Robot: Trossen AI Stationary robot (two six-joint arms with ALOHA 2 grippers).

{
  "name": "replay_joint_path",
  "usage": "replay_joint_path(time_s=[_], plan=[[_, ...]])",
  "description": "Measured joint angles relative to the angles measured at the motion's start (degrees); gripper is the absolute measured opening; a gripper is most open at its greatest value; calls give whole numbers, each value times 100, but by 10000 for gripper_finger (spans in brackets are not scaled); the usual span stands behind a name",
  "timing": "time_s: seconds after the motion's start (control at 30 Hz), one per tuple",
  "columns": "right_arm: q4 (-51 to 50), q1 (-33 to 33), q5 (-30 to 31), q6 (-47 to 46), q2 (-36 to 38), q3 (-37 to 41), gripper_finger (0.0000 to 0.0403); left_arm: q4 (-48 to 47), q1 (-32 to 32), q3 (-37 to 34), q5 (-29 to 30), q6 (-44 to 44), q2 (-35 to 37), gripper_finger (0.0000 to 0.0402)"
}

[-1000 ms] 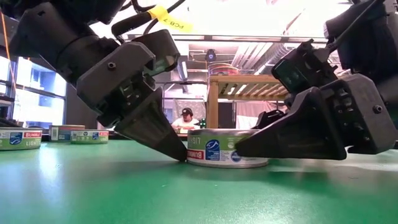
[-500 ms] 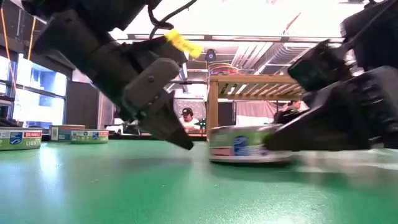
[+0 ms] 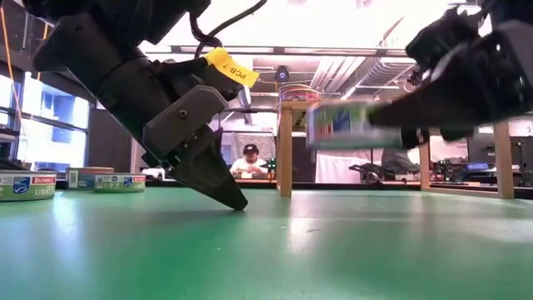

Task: Stack canned seafood by type on shelf
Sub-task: Stack the green tuna can on top of the green tuna can on the shelf

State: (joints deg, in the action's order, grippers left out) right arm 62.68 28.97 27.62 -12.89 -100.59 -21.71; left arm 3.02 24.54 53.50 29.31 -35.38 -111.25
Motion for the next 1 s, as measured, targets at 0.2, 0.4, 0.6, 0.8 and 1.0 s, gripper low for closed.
replay_joint_path(time_s=[0.2,0.4,0.6,0.8,1.0], plan=[[-727,2,294,511,1271,-2,361,11,6,-8,-1,50,0,0],[-1928,-158,1285,1000,3045,-2,361,66,65,-19,80,68,-1,0],[-4324,-948,1977,1039,4989,-256,361,120,153,-27,253,151,-8,0],[-6600,-2429,2031,1214,6055,-1225,361,120,210,-34,420,155,-10,0],[-7274,-4250,1318,1666,6160,-1930,361,144,212,-34,457,155,-10,0]])
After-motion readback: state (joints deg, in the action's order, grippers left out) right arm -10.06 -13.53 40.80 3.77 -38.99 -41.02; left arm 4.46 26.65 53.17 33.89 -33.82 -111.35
